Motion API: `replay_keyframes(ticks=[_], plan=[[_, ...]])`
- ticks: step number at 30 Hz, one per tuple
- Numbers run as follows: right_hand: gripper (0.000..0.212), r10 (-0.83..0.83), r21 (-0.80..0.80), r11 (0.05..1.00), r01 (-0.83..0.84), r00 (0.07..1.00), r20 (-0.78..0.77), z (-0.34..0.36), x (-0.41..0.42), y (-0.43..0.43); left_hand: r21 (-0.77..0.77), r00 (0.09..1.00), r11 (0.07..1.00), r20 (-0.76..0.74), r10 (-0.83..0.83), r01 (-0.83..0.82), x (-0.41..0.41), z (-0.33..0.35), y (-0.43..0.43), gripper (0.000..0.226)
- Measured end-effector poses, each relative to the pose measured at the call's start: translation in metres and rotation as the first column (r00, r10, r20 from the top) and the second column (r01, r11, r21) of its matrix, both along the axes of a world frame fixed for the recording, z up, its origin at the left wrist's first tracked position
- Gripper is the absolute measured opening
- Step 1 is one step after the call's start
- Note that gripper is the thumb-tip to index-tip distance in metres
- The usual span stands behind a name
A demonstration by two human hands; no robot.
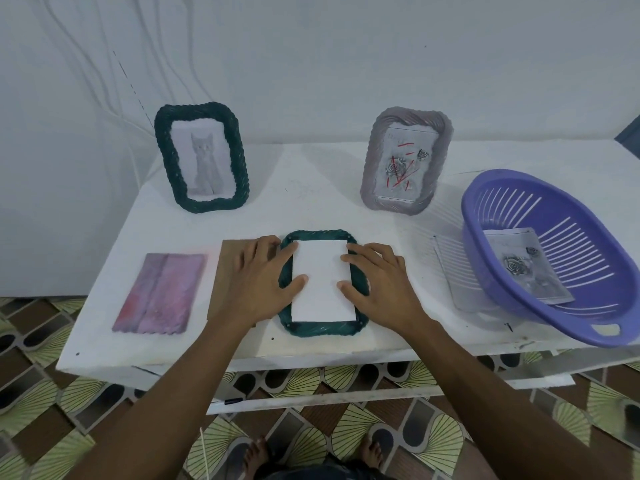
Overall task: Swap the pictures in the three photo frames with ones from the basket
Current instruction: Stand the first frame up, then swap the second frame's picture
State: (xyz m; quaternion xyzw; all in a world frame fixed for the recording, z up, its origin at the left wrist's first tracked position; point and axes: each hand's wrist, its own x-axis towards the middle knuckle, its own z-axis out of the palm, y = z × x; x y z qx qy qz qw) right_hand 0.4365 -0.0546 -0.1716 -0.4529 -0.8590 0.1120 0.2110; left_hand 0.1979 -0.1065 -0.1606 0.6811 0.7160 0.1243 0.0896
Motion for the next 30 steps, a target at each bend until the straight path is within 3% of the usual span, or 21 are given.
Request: replay_keyframes(ticks=[8, 11, 14, 23, 30], plan=[[0.046, 0.0, -0.005, 1.0, 0.0, 1.0, 0.008, 0.0, 0.001, 0.001, 0.025, 1.0, 1.0, 0.027, -0.005, 0.004, 0.0, 0.001, -0.001, 0.077], [0.047, 0.007, -0.017, 1.0, -0.007, 1.0, -0.018, 0.0, -0.001, 0.0, 0.106, 0.997, 0.994, 0.073, -0.009, 0.002, -0.003, 0.008, -0.007, 0.067], [0.051, 0.031, -0.034, 0.999, -0.033, 0.998, -0.059, 0.002, -0.005, -0.002, 0.189, 0.996, 0.978, 0.029, 0.088, -0.091, -0.015, 0.012, -0.022, 0.057], [0.052, -0.013, -0.087, 0.996, -0.002, 0.986, -0.165, 0.003, 0.0, -0.001, 0.165, 0.959, 0.953, -0.084, 0.269, -0.253, -0.034, -0.001, -0.068, 0.063], [0.053, -0.017, -0.107, 0.994, 0.001, 0.989, -0.15, 0.004, 0.001, -0.001, 0.15, 0.936, 0.927, 0.138, 0.323, -0.343, -0.026, 0.007, -0.064, 0.067]])
